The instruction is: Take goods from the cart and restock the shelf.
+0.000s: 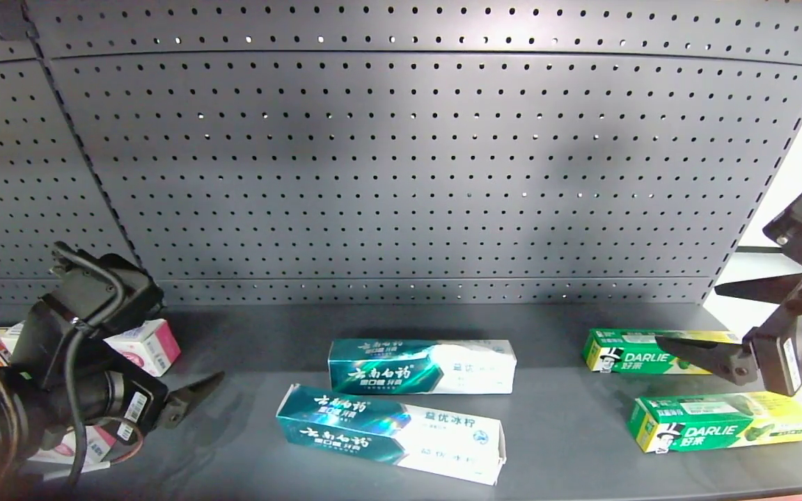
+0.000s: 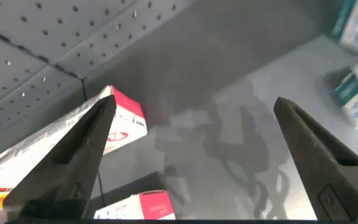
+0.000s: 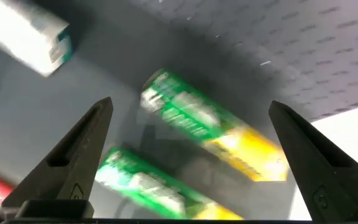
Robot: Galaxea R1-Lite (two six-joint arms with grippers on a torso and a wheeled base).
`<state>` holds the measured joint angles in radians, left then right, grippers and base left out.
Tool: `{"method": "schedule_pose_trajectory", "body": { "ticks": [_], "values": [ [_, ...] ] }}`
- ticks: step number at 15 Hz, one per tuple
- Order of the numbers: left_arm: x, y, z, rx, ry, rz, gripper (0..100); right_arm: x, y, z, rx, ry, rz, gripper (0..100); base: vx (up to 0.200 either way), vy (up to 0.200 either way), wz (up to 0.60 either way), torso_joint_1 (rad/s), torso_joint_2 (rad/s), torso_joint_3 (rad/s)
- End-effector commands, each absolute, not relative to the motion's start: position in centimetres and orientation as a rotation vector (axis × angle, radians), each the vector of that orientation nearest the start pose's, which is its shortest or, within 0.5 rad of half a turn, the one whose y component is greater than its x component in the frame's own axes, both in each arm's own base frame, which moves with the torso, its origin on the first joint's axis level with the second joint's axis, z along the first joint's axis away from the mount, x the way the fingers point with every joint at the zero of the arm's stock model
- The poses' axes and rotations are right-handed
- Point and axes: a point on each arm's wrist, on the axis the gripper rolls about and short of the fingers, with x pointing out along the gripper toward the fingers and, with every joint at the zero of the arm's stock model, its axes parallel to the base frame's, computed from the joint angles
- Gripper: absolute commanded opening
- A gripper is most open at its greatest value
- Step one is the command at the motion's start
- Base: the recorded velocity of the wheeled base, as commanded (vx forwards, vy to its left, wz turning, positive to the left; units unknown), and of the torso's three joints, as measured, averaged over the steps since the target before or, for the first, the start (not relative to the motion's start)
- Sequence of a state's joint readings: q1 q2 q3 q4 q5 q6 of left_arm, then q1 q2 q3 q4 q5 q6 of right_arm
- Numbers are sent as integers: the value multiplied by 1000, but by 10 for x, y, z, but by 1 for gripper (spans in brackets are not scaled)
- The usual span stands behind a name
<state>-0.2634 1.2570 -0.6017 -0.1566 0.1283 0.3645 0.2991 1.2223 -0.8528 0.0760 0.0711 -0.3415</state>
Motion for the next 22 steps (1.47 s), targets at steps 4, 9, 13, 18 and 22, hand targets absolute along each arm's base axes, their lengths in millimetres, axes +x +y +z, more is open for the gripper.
{"method": "schedule_pose_trajectory", "body": {
  "ticks": [4,9,13,18,22],
  "values": [
    [189,-56,173,481,536,-266,100,168,60,235,-391,388,478,100,0,0,0,0,0,0],
    [199,-69,161,512,588,-311,100,167,61,236,-392,384,485,100,0,0,0,0,0,0],
    [205,-75,156,521,607,-330,100,169,62,237,-393,380,486,100,0,0,0,0,0,0],
    [209,-77,160,516,592,-331,100,170,62,237,-393,382,488,100,0,0,0,0,0,0],
    [206,-81,162,519,580,-348,100,171,63,236,-394,389,491,100,0,0,0,0,0,0]
  ]
}}
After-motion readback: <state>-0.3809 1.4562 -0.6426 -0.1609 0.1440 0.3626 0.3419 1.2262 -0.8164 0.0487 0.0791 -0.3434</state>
